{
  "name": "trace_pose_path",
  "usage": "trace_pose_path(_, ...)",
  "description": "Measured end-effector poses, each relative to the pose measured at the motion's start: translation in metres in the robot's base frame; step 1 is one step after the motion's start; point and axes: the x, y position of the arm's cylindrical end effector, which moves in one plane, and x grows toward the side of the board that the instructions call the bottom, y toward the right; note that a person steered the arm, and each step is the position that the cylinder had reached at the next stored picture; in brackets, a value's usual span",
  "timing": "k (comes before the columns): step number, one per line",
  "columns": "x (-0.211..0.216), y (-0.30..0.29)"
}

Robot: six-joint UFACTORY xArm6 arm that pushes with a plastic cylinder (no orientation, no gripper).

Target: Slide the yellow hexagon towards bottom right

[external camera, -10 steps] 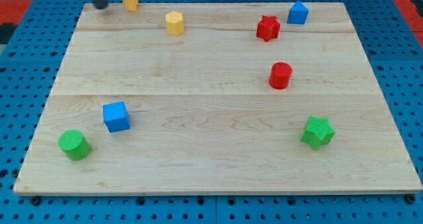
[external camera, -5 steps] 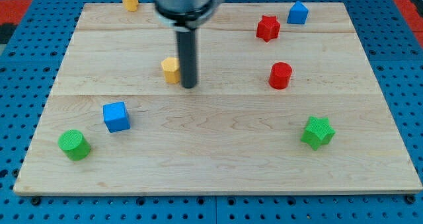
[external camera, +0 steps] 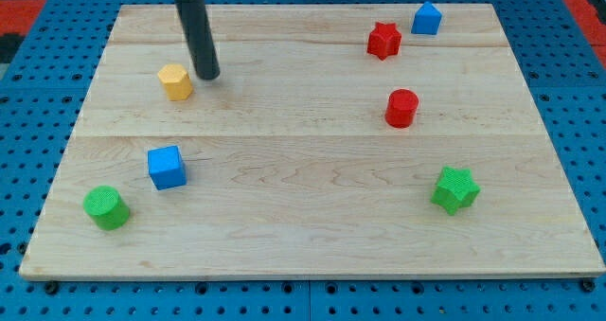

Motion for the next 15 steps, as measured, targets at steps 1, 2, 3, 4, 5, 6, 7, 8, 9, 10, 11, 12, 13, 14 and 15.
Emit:
trace_pose_path(1, -0.025, -0.053)
trace_pose_path(2, 0.021, -0.044)
trace_pose_path(3, 0.052, -0.057)
trace_pose_path(4, 0.048, -0.096)
trace_pose_path(5, 0.104, -0.067)
trace_pose_path(6, 0.110, 0.022)
trace_pose_path(7, 0.096, 0.057)
trace_pose_path(8, 0.066, 0.048)
trace_pose_path(9, 0.108, 0.127)
trace_pose_path(10, 0.157, 0.227)
trace_pose_path(11, 0.168, 0.290)
trace_pose_path(12, 0.168, 0.308)
trace_pose_path(13, 0.185, 0.330)
trace_pose_path(14, 0.197, 0.336)
trace_pose_path(15, 0.197, 0.337)
